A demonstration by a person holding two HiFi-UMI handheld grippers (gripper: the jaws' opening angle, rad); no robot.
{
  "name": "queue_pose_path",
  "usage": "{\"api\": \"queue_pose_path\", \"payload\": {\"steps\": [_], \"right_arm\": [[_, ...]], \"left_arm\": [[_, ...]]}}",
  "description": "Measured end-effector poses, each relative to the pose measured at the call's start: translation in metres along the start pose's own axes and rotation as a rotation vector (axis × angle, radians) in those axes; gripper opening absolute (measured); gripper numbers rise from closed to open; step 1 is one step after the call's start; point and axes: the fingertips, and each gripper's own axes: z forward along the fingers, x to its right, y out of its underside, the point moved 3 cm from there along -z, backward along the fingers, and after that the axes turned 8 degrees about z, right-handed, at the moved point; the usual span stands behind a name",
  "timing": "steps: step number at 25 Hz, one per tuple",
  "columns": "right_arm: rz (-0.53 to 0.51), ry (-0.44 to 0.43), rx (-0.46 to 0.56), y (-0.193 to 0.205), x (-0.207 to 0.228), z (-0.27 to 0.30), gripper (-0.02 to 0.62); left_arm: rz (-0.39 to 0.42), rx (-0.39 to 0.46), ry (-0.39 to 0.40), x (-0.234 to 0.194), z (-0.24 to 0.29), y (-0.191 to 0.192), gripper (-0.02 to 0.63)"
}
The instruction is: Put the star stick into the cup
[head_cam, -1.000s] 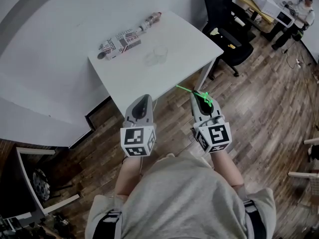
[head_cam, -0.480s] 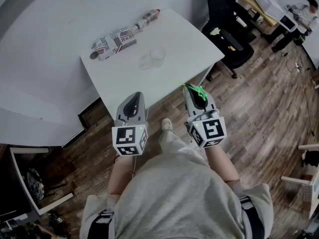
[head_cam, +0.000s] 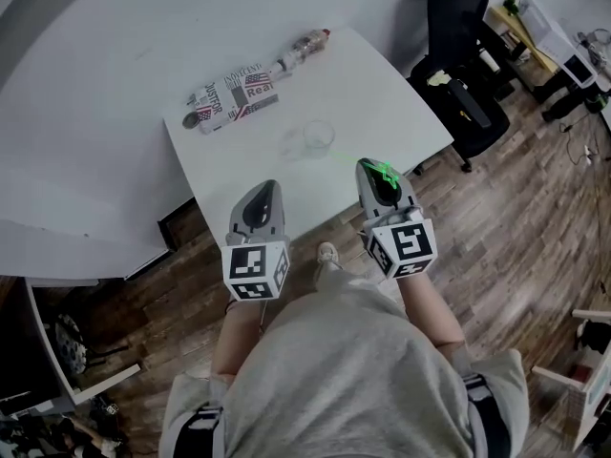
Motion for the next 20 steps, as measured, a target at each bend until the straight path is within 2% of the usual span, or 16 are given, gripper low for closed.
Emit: {"api": "queue_pose_path", "payload": {"steps": [9,20], "right_arm": [[0.020,-0.063,-0.089,0.026,0.027,0.073,0.015],[0.077,-0.129,-0.223,0.078,0.052,0.126,0.015]], "left_arm": [[-0.020,-0.050,-0.050,-0.020,0.053,0.009,0.008],[-0.029,-0.105,-0.084,-0.029,0.095,0.024,0.008]]}}
